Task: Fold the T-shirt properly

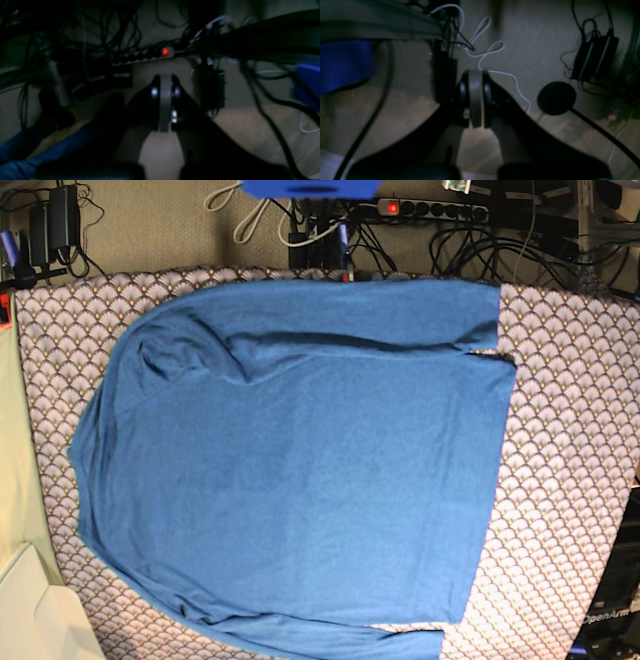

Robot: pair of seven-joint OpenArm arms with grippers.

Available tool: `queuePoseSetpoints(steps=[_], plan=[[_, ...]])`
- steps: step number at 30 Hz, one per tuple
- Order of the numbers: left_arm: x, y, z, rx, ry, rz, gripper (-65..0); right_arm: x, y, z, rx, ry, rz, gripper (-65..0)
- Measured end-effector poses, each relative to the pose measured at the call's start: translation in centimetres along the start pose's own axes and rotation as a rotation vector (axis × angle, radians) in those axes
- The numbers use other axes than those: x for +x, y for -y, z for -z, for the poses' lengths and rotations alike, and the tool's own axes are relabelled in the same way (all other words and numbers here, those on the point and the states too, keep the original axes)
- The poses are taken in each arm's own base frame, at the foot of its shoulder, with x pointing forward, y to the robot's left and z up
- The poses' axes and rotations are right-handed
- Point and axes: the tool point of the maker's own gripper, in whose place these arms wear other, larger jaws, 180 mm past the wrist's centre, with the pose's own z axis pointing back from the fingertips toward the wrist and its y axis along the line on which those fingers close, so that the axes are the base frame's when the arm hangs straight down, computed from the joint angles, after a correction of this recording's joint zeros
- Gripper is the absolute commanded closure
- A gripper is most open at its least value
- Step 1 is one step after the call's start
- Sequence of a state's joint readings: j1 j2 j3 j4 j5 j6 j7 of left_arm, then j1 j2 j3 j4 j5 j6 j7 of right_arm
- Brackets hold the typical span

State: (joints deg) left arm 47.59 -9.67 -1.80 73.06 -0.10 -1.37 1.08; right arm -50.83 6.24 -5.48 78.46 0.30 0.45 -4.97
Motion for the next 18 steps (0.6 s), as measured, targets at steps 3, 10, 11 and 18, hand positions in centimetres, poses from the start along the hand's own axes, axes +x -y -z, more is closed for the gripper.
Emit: queuePoseSetpoints(steps=[3,10,11,18], plan=[[0.3,-2.3,-1.2,0.06,0.017,-0.002,-0.5,1.5,1.7,-1.3,-0.037,0.032,-0.001,-0.1],[2.5,-3.1,-3.9,0.076,0.084,0.006,-10.1,3.4,2.6,-5.4,-0.067,0.093,0.005,-0.1],[2.9,-3.1,-4.3,0.076,0.093,0.009,-13.8,3.6,2.8,-5.9,-0.071,0.1,0.003,-0.2],[6.2,-2.3,-6.6,0.06,0.18,0.018,-24.3,7.8,4.5,-9.5,-0.12,0.216,-0.011,-12.6]])
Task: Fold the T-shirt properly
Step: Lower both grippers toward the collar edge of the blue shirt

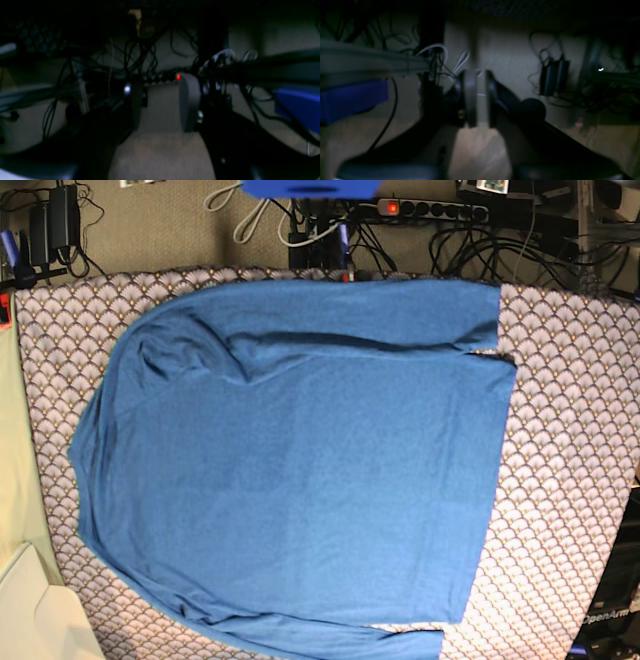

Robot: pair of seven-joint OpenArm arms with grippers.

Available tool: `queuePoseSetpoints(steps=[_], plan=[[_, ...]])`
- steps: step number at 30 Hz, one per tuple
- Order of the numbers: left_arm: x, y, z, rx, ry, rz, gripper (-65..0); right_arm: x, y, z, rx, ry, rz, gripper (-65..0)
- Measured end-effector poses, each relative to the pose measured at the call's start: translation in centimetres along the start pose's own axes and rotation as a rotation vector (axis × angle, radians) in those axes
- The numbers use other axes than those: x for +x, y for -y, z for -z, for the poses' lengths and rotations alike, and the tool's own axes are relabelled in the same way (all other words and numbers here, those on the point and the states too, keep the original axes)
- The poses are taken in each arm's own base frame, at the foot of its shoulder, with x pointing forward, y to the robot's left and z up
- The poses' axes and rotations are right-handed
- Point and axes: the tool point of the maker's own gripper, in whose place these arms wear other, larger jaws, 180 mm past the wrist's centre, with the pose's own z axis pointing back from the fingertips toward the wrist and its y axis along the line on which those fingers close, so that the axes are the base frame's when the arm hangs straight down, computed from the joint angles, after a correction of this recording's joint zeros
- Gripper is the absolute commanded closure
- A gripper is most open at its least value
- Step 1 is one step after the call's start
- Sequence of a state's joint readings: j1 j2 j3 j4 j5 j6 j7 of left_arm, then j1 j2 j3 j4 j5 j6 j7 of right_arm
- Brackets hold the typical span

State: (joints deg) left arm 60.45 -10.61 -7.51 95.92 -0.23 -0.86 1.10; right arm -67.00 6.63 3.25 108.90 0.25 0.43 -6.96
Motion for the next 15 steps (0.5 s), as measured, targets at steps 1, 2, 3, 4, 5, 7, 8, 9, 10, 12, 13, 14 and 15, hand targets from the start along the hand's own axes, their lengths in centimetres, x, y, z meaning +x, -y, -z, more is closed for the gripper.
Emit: queuePoseSetpoints(steps=[1,2,3,4,5,7,8,9,10,12,13,14,15], plan=[[0.4,0.1,-0.2,-0.002,0.011,0.001,-24.3,0.6,0.4,-0.4,-0.009,0.017,-0.004,-14.4],[0.8,0.1,-0.3,-0.003,0.019,0.001,-24.3,1.2,0.7,-0.5,-0.016,0.03,-0.006,-15.6],[1.3,0.2,-0.5,-0.004,0.03,0.002,-24.3,1.8,0.8,-0.6,-0.021,0.044,-0.007,-16.6],[1.9,0.2,-0.7,-0.007,0.045,0.003,-24.5,2.4,1.0,-0.7,-0.026,0.066,-0.008,-17.3],[2.4,0.3,-0.8,-0.008,0.056,0.003,-24.6,2.9,1.2,-0.7,-0.03,0.078,-0.009,-17.6],[3.5,0.4,-1.0,-0.01,0.085,0.003,-24.7,3.3,1.4,-0.7,-0.036,0.091,-0.01,-17.9],[4.0,0.4,-1.1,-0.01,0.098,0.003,-24.7,3.5,1.4,-0.6,-0.037,0.093,-0.011,-17.8],[4.4,0.4,-1.1,-0.009,0.107,0.004,-24.7,3.7,1.4,-0.7,-0.036,0.097,-0.011,-17.8],[4.7,0.1,-1.2,-0.004,0.115,0.002,-24.7,4.2,1.4,-0.8,-0.034,0.11,-0.011,-17.8],[5.2,-1.1,-1.3,0.038,0.128,-0.002,-24.6,5.3,1.4,-0.8,-0.035,0.159,-0.011,-17.9],[5.2,-1.9,-1.3,0.065,0.13,-0.004,-24.6,5.8,1.4,-0.8,-0.035,0.182,-0.011,-17.9],[5.2,-2.4,-1.4,0.086,0.131,-0.011,-24.6,6.3,1.4,-0.8,-0.035,0.205,-0.012,-17.9],[5.5,-3.0,-1.4,0.108,0.135,-0.019,-24.6,6.7,1.4,-0.8,-0.036,0.223,-0.012,-18.2]])
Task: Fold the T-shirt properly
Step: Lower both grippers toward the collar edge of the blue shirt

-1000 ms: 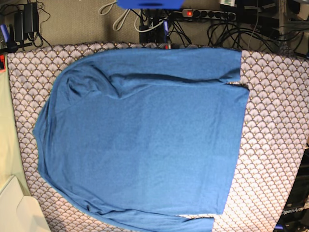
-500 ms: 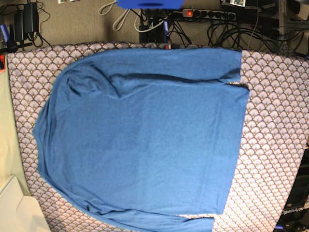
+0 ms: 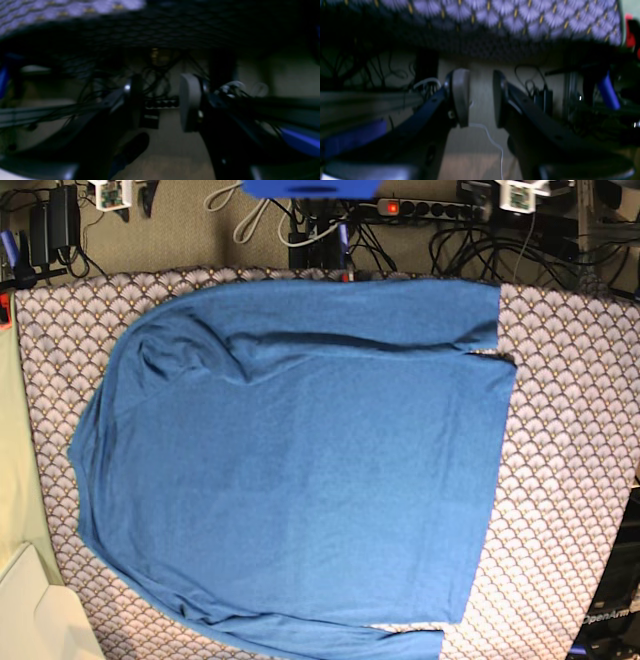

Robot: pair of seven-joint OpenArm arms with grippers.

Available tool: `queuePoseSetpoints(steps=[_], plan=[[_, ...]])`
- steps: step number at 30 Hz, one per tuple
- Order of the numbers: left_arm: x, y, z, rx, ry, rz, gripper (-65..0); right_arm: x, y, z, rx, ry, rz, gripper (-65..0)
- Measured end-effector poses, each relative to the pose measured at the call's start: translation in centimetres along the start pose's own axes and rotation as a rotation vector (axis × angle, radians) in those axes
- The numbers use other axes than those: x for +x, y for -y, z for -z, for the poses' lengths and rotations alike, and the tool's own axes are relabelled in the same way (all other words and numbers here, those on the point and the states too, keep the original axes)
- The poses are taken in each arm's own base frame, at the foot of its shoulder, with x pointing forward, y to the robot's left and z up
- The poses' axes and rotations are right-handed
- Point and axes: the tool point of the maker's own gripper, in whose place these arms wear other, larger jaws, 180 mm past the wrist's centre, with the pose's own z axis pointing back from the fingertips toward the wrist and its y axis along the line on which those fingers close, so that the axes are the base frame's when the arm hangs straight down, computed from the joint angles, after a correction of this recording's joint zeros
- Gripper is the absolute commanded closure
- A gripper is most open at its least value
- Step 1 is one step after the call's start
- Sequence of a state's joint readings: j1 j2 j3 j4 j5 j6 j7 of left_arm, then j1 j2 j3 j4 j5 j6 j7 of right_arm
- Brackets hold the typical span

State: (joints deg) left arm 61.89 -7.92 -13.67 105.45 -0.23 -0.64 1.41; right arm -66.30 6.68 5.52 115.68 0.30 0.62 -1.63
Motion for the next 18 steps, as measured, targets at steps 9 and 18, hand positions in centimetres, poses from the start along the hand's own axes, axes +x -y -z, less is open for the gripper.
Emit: queuePoseSetpoints(steps=[9,18], plan=[[4.3,-3.5,0.6,0.027,0.118,-0.159,-24.7,3.5,0.2,1.4,-0.012,0.147,0.006,-28.5],[6.7,-4.9,1.7,0.022,0.201,-0.224,-24.7,6.2,0.6,3.1,-0.028,0.232,0.013,-30.6]])
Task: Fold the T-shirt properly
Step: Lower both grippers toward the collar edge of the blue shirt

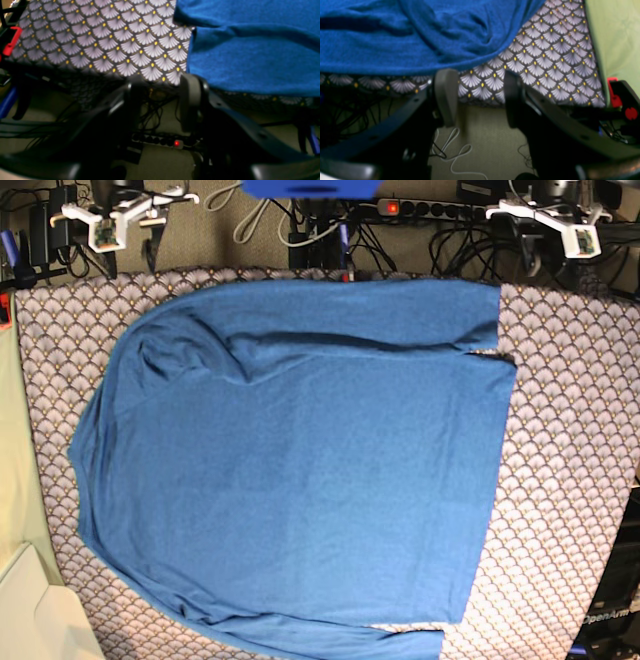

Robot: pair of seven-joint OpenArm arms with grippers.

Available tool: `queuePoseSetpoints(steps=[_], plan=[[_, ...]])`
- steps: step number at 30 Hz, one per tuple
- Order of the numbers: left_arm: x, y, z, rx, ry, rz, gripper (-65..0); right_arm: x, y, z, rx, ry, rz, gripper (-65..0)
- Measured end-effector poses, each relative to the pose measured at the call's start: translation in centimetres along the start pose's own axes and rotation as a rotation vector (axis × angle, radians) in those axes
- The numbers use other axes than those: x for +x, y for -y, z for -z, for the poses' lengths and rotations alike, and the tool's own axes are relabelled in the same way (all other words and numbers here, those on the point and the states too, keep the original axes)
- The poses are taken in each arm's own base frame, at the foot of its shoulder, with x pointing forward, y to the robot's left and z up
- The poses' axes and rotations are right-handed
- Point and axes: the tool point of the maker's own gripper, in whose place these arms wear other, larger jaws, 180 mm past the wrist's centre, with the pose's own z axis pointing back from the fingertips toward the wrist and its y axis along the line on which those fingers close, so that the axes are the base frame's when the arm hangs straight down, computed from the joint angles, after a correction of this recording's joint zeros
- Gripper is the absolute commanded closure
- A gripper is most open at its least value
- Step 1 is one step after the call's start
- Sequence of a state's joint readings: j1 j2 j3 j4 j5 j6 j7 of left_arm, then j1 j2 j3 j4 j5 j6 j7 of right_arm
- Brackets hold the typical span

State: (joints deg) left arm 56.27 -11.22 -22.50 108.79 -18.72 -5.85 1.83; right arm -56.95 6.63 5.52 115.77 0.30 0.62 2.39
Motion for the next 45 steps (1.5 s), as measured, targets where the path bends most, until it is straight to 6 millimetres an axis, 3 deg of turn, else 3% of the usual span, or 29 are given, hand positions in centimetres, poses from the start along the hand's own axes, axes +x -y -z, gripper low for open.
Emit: queuePoseSetpoints(steps=[3,9,15,22,25,33,38,41,45], plan=[[0.7,0.0,0.9,0.004,0.027,-0.006,-24.7,0.3,0.2,1.1,-0.01,-0.007,0.002,-30.6],[-1.3,-0.3,3.3,0.019,-0.086,-0.042,-24.7,0.6,0.6,2.6,-0.024,-0.031,0.007,-30.6],[-0.6,0.8,4.9,0.013,-0.062,-0.088,-24.7,0.8,-0.5,2.8,0.035,-0.028,-0.001,-30.6],[0.9,1.0,6.1,0.011,-0.013,-0.097,-24.7,0.9,0.4,3.1,0.013,-0.025,-0.008,-30.6],[-0.7,1.0,6.4,0.02,-0.062,-0.105,-24.7,1.0,0.5,3.8,0.009,-0.042,-0.009,-30.6],[-2.6,3.2,7.1,-0.035,-0.103,-0.122,-24.7,0.8,0.9,3.9,0.017,-0.059,-0.038,-30.5],[-2.0,3.8,7.6,-0.037,-0.082,-0.141,-24.7,0.8,0.2,3.9,0.054,-0.059,-0.045,-30.4],[-3.4,3.9,7.6,-0.041,-0.118,-0.149,-24.7,0.8,0.2,3.9,0.055,-0.059,-0.046,-30.4],[-3.3,3.6,8.3,-0.029,-0.108,-0.153,-24.7,0.8,0.6,3.9,0.052,-0.061,-0.054,-30.4]])
